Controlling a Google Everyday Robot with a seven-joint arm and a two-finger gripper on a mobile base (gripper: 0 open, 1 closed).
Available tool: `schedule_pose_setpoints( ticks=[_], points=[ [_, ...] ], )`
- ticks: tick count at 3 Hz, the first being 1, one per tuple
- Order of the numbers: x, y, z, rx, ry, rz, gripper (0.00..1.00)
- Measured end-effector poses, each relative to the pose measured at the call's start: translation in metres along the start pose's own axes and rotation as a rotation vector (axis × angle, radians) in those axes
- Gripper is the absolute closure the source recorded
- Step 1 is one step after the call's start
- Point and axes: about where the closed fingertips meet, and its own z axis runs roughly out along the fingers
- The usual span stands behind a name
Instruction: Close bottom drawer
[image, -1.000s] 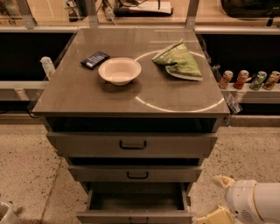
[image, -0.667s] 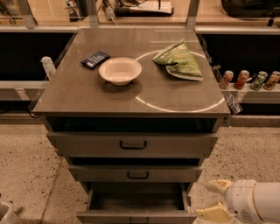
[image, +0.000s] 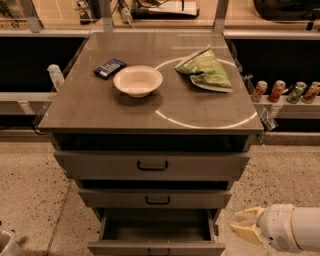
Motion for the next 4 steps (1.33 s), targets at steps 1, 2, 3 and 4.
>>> schedule_pose_setpoints(
  ticks=[1, 2, 3, 4],
  points=[
    [0.013, -0.025, 0.01, -0.022, -0.047, 0.041, 1.0],
    [0.032, -0.045, 0.029, -0.072, -0.082, 0.104, 1.0],
    [0.049, -0.059, 0.046, -0.124, -0.109, 0.155, 1.0],
    [0.066, -0.071, 0.063, -0.175, -0.138, 0.209, 1.0]
  ],
)
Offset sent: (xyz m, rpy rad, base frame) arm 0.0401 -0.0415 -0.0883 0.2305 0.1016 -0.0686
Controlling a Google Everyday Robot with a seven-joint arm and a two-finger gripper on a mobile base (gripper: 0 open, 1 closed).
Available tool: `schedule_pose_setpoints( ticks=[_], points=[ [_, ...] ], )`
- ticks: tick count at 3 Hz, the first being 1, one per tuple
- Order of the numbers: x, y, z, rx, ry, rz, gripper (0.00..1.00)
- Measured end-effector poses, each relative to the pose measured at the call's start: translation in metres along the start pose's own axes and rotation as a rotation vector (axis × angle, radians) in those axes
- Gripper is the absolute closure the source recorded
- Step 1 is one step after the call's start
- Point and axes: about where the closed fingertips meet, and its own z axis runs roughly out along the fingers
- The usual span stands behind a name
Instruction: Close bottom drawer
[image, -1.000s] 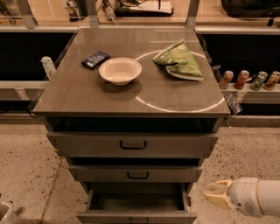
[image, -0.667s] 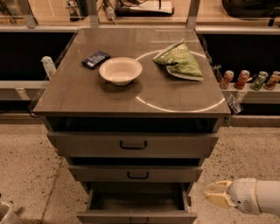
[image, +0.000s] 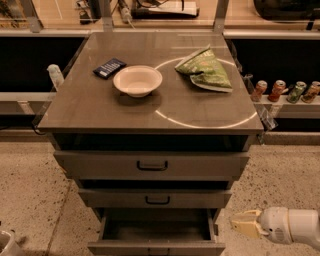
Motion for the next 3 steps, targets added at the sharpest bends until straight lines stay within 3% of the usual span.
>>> schedule_pose_setpoints(
  ticks=[1, 2, 3],
  points=[
    [0.014, -0.015, 0.011, -0.032, 0.0, 0.065, 1.0],
    [0.017, -0.017, 0.012, -0.035, 0.0, 0.072, 1.0],
    [0.032, -0.029, 0.023, -0.058, -0.004, 0.128, 1.0]
  ],
)
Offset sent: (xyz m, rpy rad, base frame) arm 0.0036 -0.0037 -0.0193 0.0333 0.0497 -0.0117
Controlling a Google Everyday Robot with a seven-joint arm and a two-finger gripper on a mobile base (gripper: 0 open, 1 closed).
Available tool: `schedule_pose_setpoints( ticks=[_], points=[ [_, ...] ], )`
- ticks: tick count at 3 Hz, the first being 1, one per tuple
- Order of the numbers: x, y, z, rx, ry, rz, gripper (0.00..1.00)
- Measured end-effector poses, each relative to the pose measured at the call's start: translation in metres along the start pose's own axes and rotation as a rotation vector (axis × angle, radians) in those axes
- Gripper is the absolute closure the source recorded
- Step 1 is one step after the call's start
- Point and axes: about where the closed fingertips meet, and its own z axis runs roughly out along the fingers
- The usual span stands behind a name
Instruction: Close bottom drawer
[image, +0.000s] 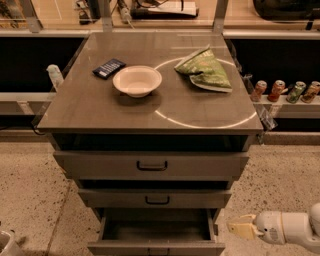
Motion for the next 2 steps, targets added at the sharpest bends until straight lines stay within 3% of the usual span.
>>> schedule_pose_setpoints(
  ticks=[2],
  points=[
    [0.062, -0.056, 0.053, -0.094, -0.008, 0.147, 1.0]
  ],
)
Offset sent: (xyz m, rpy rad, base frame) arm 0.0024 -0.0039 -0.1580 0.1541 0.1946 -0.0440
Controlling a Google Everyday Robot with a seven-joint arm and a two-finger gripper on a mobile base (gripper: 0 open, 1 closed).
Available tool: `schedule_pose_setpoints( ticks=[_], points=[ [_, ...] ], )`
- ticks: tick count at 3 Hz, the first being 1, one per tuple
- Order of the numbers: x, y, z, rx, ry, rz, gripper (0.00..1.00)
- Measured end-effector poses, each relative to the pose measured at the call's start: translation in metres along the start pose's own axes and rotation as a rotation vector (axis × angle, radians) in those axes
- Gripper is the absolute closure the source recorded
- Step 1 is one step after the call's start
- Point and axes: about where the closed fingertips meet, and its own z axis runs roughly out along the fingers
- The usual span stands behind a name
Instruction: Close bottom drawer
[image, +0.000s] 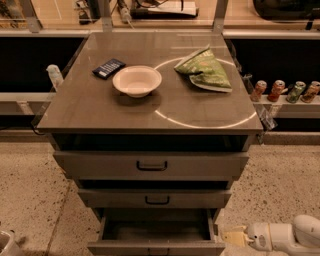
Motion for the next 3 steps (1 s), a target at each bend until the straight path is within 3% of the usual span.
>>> schedule_pose_setpoints(
  ticks=[1, 2, 3],
  points=[
    [0.025, -0.028, 0.018, -0.021, -0.033, 0.055, 1.0],
    [0.025, -0.028, 0.018, -0.021, -0.033, 0.055, 1.0],
    [0.05, -0.052, 0.033, -0.025, -0.07, 0.148, 1.0]
  ],
)
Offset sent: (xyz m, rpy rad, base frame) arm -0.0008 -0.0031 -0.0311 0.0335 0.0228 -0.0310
